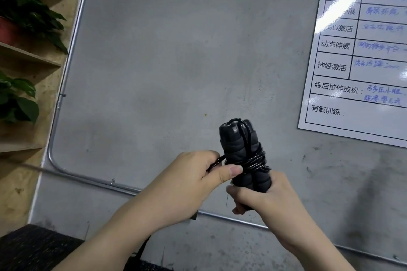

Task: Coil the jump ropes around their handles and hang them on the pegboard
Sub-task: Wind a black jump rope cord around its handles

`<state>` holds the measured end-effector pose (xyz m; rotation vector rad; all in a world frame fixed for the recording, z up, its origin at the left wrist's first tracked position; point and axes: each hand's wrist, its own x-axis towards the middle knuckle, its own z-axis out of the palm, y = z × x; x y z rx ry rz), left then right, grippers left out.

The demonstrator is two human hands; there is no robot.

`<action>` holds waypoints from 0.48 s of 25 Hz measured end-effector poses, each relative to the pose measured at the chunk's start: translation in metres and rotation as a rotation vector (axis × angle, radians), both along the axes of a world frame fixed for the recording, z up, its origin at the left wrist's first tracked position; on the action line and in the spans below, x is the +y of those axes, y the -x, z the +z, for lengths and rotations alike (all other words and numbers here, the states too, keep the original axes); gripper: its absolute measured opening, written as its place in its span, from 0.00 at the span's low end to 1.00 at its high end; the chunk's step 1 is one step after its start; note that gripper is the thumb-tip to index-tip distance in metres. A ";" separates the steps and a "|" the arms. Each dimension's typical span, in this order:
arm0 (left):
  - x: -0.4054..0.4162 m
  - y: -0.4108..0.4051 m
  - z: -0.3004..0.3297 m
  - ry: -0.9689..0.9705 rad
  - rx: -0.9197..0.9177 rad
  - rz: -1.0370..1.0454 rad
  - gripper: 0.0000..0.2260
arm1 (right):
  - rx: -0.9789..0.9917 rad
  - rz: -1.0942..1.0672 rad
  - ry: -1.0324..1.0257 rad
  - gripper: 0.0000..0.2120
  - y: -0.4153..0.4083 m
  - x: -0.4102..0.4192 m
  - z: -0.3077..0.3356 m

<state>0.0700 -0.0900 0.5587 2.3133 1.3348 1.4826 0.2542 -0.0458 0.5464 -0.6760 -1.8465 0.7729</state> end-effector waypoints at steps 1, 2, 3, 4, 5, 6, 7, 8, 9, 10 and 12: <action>-0.001 -0.001 -0.001 -0.014 0.009 0.014 0.24 | 0.004 -0.039 -0.011 0.09 0.002 0.001 0.000; -0.001 -0.002 -0.003 -0.027 0.026 0.033 0.22 | 0.009 -0.064 -0.016 0.09 0.004 0.002 0.000; -0.001 -0.004 -0.005 -0.037 0.047 0.059 0.21 | 0.020 -0.081 -0.019 0.09 0.006 0.002 -0.001; -0.002 -0.006 -0.006 -0.044 0.059 0.080 0.20 | 0.032 -0.099 -0.029 0.08 0.009 0.002 -0.002; -0.003 -0.009 -0.007 -0.043 0.052 0.097 0.20 | 0.045 -0.115 -0.042 0.07 0.012 0.001 -0.004; -0.005 -0.012 -0.007 -0.044 0.033 0.116 0.20 | 0.061 -0.132 -0.065 0.05 0.016 -0.001 -0.005; -0.006 -0.014 -0.007 -0.048 0.014 0.149 0.21 | 0.089 -0.138 -0.094 0.03 0.022 -0.006 -0.007; -0.005 -0.014 -0.006 -0.066 -0.001 0.183 0.23 | 0.118 -0.135 -0.116 0.04 0.028 -0.010 -0.009; -0.004 -0.013 -0.006 -0.087 -0.012 0.201 0.25 | 0.150 -0.135 -0.119 0.08 0.033 -0.013 -0.011; -0.001 -0.009 -0.005 -0.109 -0.024 0.183 0.27 | 0.161 -0.127 -0.113 0.10 0.036 -0.014 -0.013; 0.005 0.004 0.000 -0.099 -0.071 0.053 0.26 | 0.119 -0.106 -0.126 0.06 0.036 -0.018 -0.011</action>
